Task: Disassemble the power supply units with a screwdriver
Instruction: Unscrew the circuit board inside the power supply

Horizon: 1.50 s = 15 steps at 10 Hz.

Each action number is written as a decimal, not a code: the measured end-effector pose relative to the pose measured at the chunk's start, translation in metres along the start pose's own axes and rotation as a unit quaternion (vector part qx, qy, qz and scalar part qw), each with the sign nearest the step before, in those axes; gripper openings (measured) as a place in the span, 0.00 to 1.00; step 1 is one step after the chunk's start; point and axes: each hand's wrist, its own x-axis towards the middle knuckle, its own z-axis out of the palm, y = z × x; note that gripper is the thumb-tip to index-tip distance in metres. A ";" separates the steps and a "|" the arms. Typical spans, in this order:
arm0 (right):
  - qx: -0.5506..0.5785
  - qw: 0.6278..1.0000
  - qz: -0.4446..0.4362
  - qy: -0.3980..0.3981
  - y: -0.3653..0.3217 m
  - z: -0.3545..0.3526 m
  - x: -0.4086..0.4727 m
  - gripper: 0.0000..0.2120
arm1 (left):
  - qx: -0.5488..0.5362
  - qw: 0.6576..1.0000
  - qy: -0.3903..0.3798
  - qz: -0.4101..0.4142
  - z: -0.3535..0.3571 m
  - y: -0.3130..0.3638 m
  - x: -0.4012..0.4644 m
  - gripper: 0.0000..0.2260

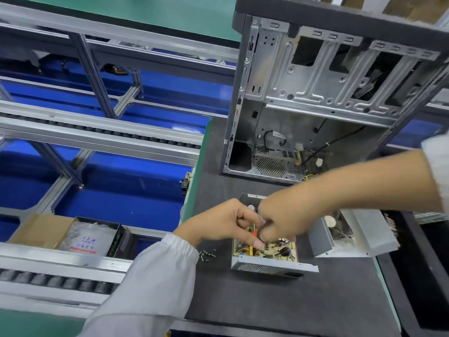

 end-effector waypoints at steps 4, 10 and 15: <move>0.259 0.963 0.064 -0.041 0.007 -0.018 -0.001 0.19 | 0.019 1.000 -0.007 -0.011 0.002 0.000 0.004 0.21; 0.426 0.885 0.136 -0.133 0.012 -0.013 0.001 0.16 | 0.036 0.999 0.009 -0.009 0.007 0.001 0.008 0.20; 0.381 0.899 0.112 -0.184 0.003 -0.023 -0.005 0.16 | 0.011 1.000 -0.017 -0.014 0.002 0.003 0.004 0.16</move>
